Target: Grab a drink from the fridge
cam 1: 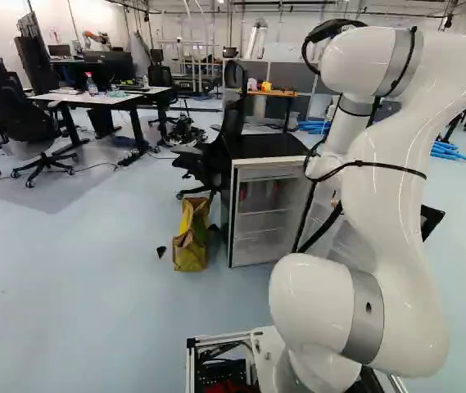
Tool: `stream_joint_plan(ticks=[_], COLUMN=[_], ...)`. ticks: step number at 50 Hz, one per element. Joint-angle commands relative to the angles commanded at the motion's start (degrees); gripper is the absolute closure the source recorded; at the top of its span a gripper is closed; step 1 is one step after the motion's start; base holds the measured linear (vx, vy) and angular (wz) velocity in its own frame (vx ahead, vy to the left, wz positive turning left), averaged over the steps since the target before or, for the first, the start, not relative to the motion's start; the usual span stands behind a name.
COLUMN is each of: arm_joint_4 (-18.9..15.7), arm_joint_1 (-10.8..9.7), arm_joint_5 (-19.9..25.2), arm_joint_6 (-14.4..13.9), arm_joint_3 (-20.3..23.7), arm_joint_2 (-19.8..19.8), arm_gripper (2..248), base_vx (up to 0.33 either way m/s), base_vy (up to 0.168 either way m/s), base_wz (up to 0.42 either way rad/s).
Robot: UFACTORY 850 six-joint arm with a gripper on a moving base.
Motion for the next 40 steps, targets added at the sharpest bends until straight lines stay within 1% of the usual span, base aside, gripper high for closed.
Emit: stream_joint_plan(ticks=[9, 40], arm_joint_4=[-4.7, -23.3], arm_joint_1=[0.7, 3.7], arm_joint_5=[-0.4, -2.9], arm_joint_6=[0.0, 0.0], arm_joint_3=[3.4, 15.9], arm_joint_2=[1.9, 9.8], arm_gripper=[3, 3], base_vx=[0.0, 0.0], base_vy=[0.0, 0.0], base_wz=[0.0, 0.0])
